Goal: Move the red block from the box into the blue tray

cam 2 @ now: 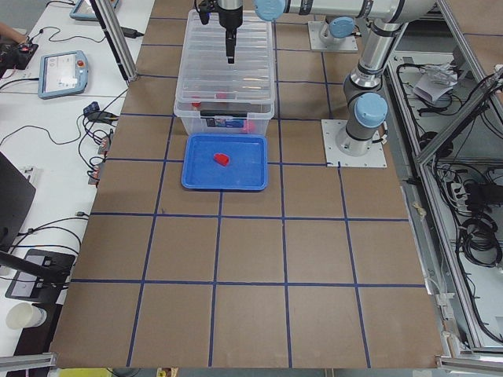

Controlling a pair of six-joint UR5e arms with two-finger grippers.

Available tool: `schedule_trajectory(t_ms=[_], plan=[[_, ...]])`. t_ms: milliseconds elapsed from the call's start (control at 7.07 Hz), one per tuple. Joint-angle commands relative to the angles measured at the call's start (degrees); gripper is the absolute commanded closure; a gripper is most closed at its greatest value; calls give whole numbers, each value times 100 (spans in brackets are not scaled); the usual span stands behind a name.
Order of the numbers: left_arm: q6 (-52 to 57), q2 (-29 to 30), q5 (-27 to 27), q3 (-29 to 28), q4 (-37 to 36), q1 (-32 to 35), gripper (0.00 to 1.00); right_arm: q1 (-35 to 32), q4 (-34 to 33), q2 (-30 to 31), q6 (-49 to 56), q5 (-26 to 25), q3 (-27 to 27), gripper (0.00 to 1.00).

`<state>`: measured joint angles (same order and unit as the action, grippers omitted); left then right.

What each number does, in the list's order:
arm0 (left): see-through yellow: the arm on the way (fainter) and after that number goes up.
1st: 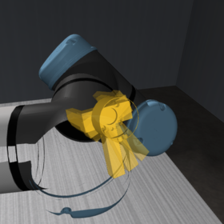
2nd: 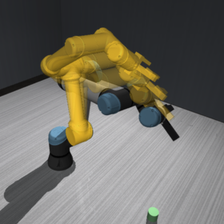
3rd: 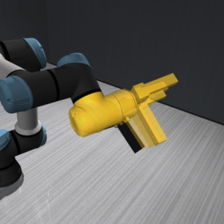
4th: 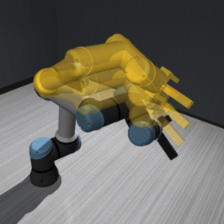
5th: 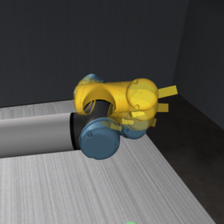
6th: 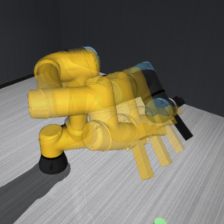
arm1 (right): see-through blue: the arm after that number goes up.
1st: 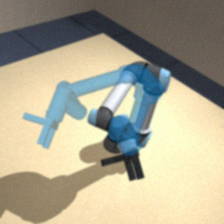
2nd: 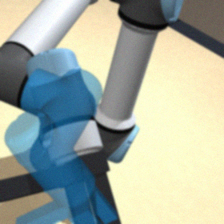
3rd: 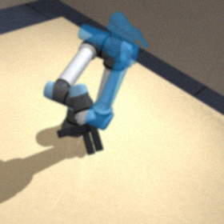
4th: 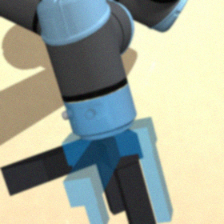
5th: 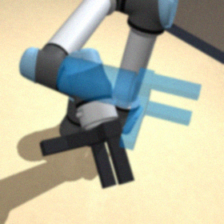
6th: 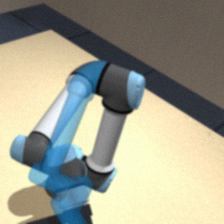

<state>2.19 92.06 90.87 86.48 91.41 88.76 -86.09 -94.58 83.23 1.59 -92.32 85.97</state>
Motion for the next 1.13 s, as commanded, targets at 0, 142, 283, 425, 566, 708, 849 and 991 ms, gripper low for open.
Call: schedule_trajectory(t_ms=[0,142,283,425,566,708,849,991], plan=[[9,-101,-78,140,-1,54,0,-634,738,185,-650,48,-694,0],[9,-110,-70,141,-1,19,0,-654,783,124,-607,30,-557,0],[18,-101,-78,141,-1,2,0,-654,696,149,-642,-5,-364,0],[18,-110,-79,89,-1,10,0,-663,695,202,-642,56,-283,0],[18,-110,-79,36,-1,10,0,-663,678,185,-642,65,-309,0],[18,-92,-79,96,-9,-16,0,-663,669,176,-651,83,-318,0],[18,-101,-70,105,-9,-7,0,-646,669,176,-651,83,-327,0],[18,-92,-78,123,-9,-42,0,-654,617,185,-651,83,-361,0]])
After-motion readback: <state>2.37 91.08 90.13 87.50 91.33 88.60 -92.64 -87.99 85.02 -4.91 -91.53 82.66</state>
